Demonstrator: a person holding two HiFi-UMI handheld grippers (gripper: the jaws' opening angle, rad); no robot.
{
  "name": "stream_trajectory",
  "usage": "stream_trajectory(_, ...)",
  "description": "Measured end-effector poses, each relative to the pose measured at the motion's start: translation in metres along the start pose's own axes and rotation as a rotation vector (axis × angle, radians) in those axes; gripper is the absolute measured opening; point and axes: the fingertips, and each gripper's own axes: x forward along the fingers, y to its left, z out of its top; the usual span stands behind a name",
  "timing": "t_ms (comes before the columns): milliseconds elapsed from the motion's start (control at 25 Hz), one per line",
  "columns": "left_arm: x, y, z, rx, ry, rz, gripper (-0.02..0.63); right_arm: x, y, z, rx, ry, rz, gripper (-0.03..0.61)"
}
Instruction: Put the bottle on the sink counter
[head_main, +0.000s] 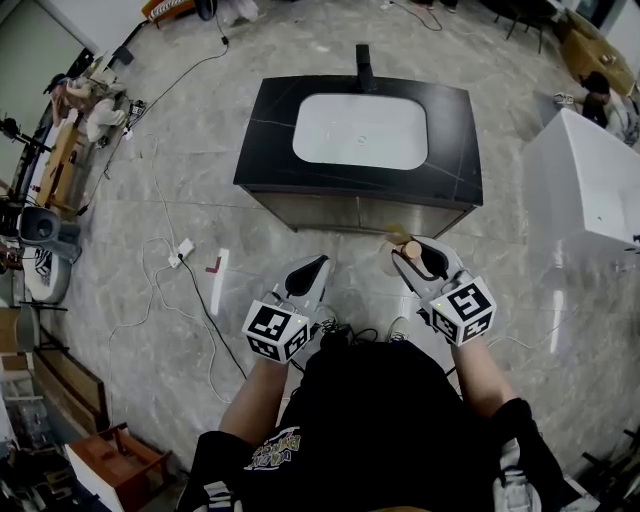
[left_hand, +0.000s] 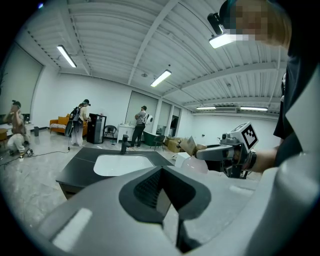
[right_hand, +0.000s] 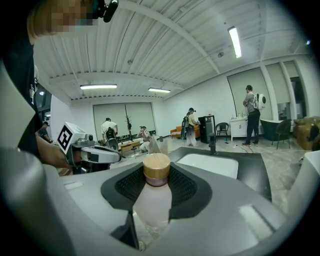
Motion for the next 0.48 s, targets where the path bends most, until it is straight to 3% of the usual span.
stream_trajectory(480, -0.02, 0.036, -0.005, -0.034, -0.014, 0.013, 0.002, 0.033, 0.019, 0.005, 0.004, 0.019, 0.002, 0.164)
